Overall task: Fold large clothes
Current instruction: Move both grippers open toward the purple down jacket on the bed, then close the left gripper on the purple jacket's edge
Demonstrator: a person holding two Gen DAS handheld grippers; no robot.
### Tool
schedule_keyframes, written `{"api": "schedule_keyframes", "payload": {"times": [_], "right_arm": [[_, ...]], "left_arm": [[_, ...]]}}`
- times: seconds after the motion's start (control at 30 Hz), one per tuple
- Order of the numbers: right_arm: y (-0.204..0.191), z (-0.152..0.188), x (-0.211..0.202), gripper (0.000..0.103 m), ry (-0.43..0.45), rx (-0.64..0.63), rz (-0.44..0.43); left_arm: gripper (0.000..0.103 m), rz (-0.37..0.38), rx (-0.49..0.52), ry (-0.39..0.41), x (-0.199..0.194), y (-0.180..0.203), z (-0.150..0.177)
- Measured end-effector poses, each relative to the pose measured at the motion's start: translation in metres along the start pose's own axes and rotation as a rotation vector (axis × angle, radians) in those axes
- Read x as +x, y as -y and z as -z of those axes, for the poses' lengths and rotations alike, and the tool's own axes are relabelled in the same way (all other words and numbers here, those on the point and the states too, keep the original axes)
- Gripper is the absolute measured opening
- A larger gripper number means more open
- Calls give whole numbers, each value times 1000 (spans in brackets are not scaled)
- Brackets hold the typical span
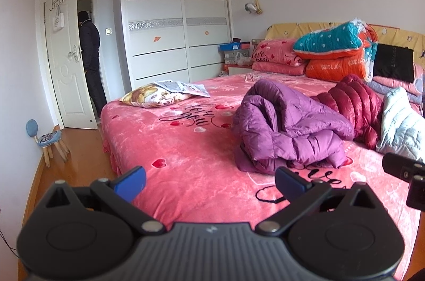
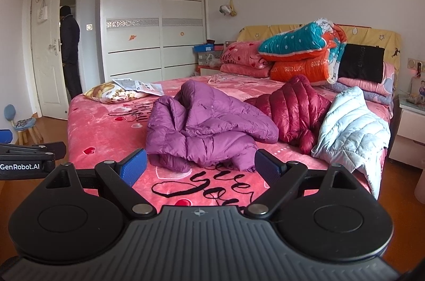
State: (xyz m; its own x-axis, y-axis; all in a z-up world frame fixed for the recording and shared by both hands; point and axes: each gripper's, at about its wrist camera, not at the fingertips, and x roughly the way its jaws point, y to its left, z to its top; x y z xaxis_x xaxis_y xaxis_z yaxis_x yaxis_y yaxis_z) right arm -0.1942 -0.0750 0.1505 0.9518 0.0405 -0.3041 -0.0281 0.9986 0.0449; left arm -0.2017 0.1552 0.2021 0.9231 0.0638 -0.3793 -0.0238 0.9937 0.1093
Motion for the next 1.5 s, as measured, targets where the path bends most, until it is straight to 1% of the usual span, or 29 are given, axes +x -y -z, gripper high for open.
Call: {"api": "schedule_keyframes", "payload": {"times": [0.13,0.37,0.67,1.07,1.17,1.33,1.5], "right_arm": [[7,7,9,103,-25,25,13],[19,21,20,103,-62,70,5],[33,35,36,103,-104,110,37],[50,54,64,103,-189,176,75],[56,60,73,103,-210,182,96],[71,67,90,103,-241,204,129],[83,71,108,103,-262,255,115]], "left_arm": [[102,-2,12,-20,6,7,3],[102,-6,42,-49,16,20,8],[102,2,77,-84,31,40,13],[102,8,122,-147,61,63,26],[102,29,125,-146,70,69,28],[102,72,151,-108,90,83,28],[102,102,203,-56,117,105,23]]}}
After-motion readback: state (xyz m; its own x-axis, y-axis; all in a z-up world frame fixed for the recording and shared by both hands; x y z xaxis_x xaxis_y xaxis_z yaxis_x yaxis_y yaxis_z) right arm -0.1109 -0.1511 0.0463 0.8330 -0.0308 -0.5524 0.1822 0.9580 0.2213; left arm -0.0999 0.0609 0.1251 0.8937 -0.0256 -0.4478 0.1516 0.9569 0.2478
